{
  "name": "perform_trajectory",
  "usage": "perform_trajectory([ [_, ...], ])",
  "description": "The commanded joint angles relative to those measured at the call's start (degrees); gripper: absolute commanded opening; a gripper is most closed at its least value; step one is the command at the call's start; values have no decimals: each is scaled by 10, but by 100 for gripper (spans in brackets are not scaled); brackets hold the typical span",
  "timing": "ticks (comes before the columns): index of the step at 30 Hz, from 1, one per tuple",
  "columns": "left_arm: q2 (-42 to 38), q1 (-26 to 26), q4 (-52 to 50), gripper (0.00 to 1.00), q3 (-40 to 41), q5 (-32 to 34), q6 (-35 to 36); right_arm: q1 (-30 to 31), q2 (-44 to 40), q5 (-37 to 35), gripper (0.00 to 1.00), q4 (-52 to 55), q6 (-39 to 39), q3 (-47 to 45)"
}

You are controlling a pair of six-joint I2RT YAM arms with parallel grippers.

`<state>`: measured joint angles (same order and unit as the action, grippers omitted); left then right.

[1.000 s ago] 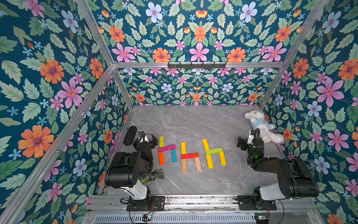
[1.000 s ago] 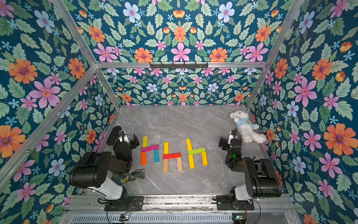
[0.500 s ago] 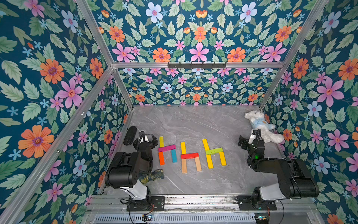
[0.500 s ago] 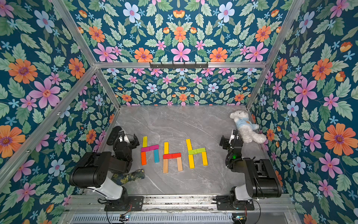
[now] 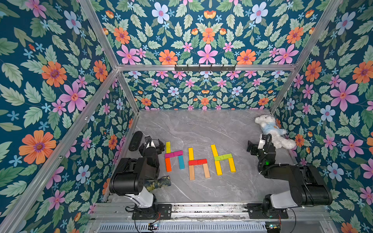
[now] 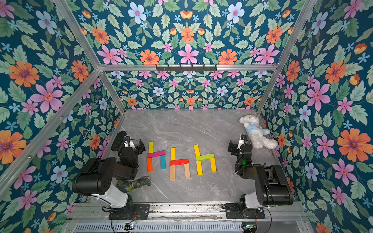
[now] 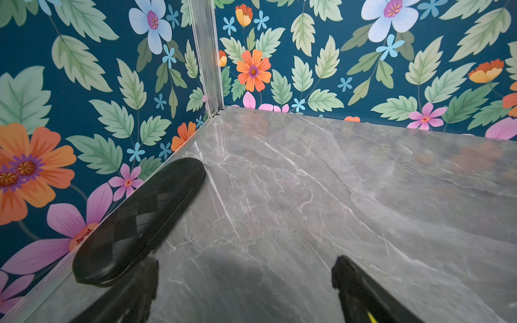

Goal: Assemble the letter h with building blocks
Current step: Reset both arms

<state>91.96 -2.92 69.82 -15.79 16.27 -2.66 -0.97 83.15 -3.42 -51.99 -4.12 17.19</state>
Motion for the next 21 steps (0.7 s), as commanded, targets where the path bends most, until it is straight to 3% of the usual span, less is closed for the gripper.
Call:
perform_trajectory([
  [1,1,-1,11,100,-3,4,6,0,0,0,99,-9,7,3],
  [21,-2,-2,18,100,2,1,8,-1,1,1,99,-9,6,4],
])
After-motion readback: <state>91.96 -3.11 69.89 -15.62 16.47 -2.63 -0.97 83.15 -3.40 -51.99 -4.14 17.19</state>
